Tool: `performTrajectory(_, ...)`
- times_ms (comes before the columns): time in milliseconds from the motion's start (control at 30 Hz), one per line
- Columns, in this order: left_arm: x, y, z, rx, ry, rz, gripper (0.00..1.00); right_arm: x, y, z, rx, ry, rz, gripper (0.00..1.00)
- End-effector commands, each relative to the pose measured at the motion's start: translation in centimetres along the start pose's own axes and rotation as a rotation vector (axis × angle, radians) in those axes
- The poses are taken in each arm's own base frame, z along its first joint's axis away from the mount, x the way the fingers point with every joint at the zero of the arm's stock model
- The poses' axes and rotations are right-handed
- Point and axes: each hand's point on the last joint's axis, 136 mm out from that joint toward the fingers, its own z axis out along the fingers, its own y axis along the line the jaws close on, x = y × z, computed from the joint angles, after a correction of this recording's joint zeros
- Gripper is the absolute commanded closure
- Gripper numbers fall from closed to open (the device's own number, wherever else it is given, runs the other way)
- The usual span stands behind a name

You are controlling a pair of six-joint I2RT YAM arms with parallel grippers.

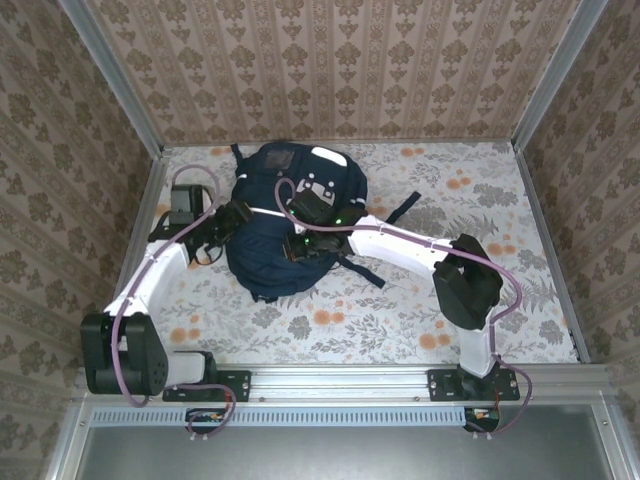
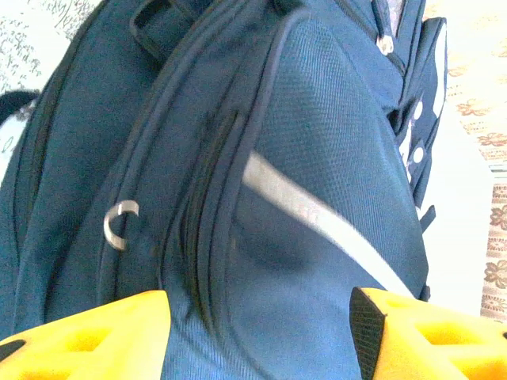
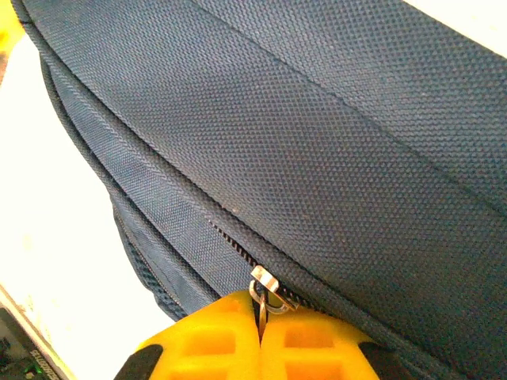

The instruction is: Pack the student bag

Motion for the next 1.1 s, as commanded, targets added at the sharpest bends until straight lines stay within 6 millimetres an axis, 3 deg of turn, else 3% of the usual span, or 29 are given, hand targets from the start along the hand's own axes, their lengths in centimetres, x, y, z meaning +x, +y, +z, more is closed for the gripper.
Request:
performTrajectory(0, 1.3, -0.5, -0.3, 0.059, 0.028, -0.063, 0.38, -2.7, 2.2, -0.7, -0.083, -0.065, -0.009, 1.0)
performTrajectory(167, 1.5, -1.7, 0.1, 0.13, 0.042, -0.101, 0.45, -2.5, 2.4, -0.3, -0.1, -0.053, -0.006, 1.0)
performTrajectory(367, 1.5, -2.2, 1.6, 0.15, 0.063, -0.121, 0.67, -2.3, 2.4, -0.9, -0.095, -0.051, -0.014, 1.0)
performTrajectory(500, 1.3, -1.2, 2.0, 0.108, 0.046, -0.115, 0.92, -1.8, 0.0, -1.6, 0.019, -0.063, -0.025, 1.0)
performTrajectory(567, 1.2, -0.6, 2.2, 0.082, 0.04, -0.106, 1.0, -1.2, -1.9, -2.0, 0.101, -0.064, -0.032, 1.0)
performTrajectory(800, 1.0, 1.1, 2.2, 0.024, 0.024, -0.096, 1.0, 0.3, -8.1, -4.0, 0.267, -0.066, 0.003, 1.0)
performTrajectory(933, 0.7, 1.5, 2.1, 0.013, 0.015, -0.091, 1.0, 0.9, -10.4, -4.5, 0.295, -0.062, 0.035, 1.0)
performTrajectory(1067, 0.5, 1.8, 1.9, -0.001, 0.016, -0.079, 1.0, 0.2, -12.6, -5.0, 0.322, -0.066, 0.037, 1.0)
